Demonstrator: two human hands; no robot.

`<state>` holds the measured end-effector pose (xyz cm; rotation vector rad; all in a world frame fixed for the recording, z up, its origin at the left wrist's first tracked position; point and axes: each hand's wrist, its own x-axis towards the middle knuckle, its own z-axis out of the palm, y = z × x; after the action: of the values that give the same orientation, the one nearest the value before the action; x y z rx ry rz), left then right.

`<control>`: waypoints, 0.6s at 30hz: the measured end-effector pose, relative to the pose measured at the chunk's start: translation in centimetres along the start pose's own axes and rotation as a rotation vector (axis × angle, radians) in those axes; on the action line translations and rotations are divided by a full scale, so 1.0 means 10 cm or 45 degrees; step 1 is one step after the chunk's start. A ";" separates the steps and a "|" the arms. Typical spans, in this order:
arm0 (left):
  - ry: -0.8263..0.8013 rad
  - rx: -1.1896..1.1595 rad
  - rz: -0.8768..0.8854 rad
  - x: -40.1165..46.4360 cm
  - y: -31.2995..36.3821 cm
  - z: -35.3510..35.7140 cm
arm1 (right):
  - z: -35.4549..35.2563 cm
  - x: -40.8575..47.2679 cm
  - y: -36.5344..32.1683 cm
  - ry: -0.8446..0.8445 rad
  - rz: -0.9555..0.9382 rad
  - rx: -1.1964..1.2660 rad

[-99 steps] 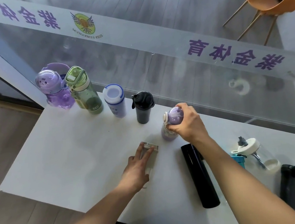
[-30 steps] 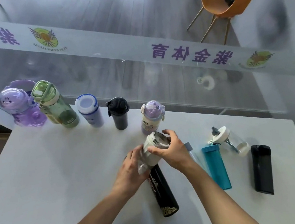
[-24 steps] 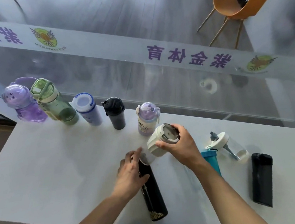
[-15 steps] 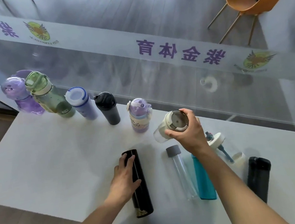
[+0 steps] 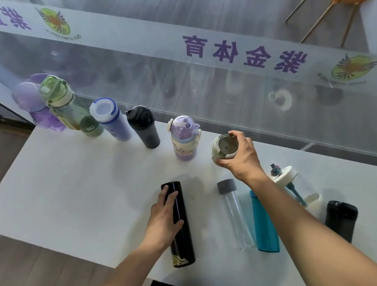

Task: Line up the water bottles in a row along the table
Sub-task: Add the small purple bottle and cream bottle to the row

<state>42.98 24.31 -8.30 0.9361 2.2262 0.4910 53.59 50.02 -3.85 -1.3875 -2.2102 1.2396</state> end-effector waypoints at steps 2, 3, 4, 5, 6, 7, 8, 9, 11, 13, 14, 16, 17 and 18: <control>-0.002 -0.008 0.001 0.00 -0.02 0.00 | 0.03 0.06 -0.02 0.011 0.000 -0.007; -0.003 -0.014 0.002 0.00 -0.03 0.00 | 0.05 0.08 -0.03 0.015 -0.003 -0.013; -0.002 -0.018 0.005 0.00 -0.04 0.00 | 0.06 0.11 -0.05 0.019 -0.006 -0.021; -0.004 -0.018 0.008 0.00 -0.04 0.00 | 0.07 0.12 -0.06 0.021 -0.008 -0.029; -0.005 -0.018 0.011 0.01 -0.05 0.00 | 0.08 0.13 -0.06 0.021 -0.009 -0.035; -0.007 -0.021 0.014 0.01 -0.04 0.00 | 0.08 0.13 -0.07 0.022 -0.010 -0.041; -0.010 -0.027 0.017 0.02 -0.04 0.00 | 0.09 0.13 -0.07 0.023 -0.008 -0.043; -0.012 -0.031 0.019 0.03 -0.04 0.00 | 0.09 0.12 -0.06 0.026 -0.004 -0.046; -0.014 -0.033 0.030 0.03 -0.05 -0.01 | 0.09 0.10 -0.04 0.036 0.000 -0.046; -0.019 -0.039 0.040 0.03 -0.06 -0.01 | 0.08 0.08 -0.03 0.044 0.004 -0.043; -0.023 -0.041 0.042 0.04 -0.07 -0.02 | 0.08 0.07 -0.04 0.048 0.002 -0.048; -0.031 -0.037 0.050 0.05 -0.07 -0.03 | 0.08 0.08 -0.06 0.050 0.005 -0.072; -0.035 -0.034 0.055 0.05 -0.07 -0.03 | 0.08 0.09 -0.08 0.048 0.010 -0.088; -0.039 -0.034 0.057 0.06 -0.07 -0.03 | 0.09 0.10 -0.09 0.046 0.016 -0.102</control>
<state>42.12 24.26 -8.68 0.9753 2.1703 0.5219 52.03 50.21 -3.95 -1.4442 -2.2527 1.1325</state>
